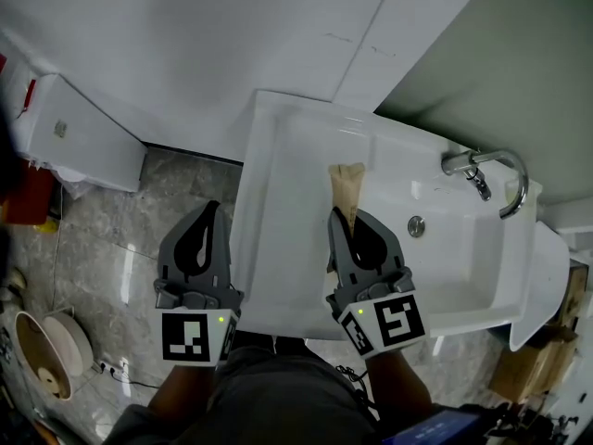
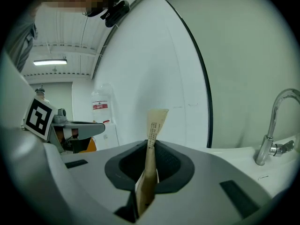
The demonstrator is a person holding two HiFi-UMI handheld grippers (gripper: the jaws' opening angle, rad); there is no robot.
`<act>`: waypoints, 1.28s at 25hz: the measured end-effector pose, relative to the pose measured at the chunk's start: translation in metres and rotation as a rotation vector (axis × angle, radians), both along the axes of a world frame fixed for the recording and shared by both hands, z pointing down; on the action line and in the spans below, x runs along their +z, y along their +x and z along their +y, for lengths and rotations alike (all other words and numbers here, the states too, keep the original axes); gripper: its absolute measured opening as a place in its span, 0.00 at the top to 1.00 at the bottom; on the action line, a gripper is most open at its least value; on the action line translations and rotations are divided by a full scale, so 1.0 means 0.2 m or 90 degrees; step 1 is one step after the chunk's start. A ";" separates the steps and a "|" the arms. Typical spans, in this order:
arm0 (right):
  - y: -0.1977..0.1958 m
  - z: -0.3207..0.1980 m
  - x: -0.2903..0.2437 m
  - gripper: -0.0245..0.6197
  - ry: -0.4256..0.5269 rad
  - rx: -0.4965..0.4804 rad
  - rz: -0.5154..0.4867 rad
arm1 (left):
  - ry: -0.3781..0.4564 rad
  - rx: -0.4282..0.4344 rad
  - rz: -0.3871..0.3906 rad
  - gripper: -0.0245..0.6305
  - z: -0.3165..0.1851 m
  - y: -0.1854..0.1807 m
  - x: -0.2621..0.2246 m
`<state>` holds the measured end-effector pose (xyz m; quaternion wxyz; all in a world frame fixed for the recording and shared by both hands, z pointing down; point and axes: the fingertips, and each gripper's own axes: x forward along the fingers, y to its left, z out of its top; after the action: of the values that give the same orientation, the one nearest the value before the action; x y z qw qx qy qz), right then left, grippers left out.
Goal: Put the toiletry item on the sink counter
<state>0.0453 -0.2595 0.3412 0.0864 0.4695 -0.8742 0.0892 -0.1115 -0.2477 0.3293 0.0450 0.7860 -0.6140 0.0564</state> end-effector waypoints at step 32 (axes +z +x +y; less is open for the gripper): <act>-0.12 -0.22 0.42 0.91 -0.103 -0.003 0.005 | -0.091 0.006 -0.020 0.95 -0.20 -0.10 0.34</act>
<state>0.0210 -0.3040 0.4242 0.1275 0.4592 -0.8649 0.1575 -0.1312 -0.2871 0.3966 0.0912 0.7826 -0.6053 0.1130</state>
